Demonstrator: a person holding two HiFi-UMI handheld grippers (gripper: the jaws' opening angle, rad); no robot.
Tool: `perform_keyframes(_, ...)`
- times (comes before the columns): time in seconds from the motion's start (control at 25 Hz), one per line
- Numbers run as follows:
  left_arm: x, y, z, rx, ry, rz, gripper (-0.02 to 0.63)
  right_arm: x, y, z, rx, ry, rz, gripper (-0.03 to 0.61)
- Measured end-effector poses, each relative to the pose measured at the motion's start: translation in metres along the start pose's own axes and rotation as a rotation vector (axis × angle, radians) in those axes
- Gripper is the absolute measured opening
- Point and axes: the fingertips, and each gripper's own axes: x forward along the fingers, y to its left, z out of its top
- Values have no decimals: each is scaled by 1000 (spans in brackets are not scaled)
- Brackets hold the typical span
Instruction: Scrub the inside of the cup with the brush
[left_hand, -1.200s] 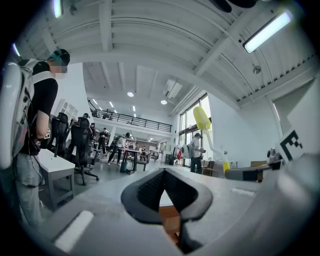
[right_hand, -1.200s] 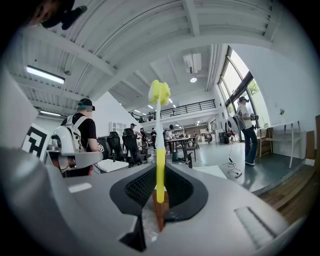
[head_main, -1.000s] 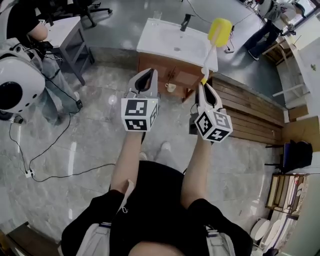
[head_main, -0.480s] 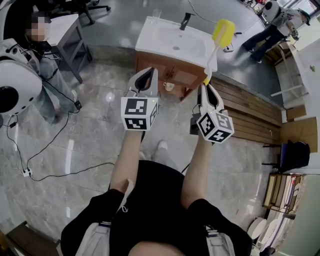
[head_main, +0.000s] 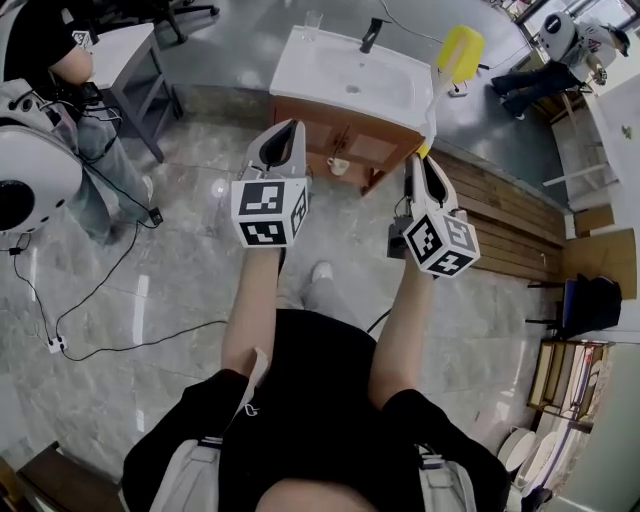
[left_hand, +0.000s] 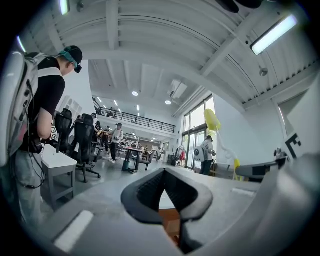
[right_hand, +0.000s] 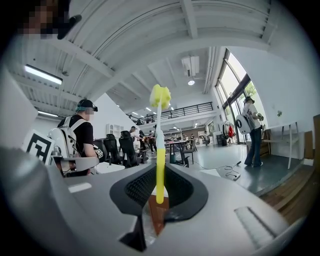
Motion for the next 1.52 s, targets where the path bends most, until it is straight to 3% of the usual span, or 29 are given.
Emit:
perform_keyframes(0.6,25,12,18,35,-45,15,0,25,-14,18,-7,-64,14,49)
perform_keyframes(0.84,59,9,25,48,-76,-2,0,40,-44,27,1,-104,-12,49)
perform_keyframes(1.2,116,21,29,21,-145,36,0,86,-89,43,0,-138,-18,49)
perform_keyframes(1.52,143,35,22,12,-195,37,0,146,-101,22,56,-109,45,49)
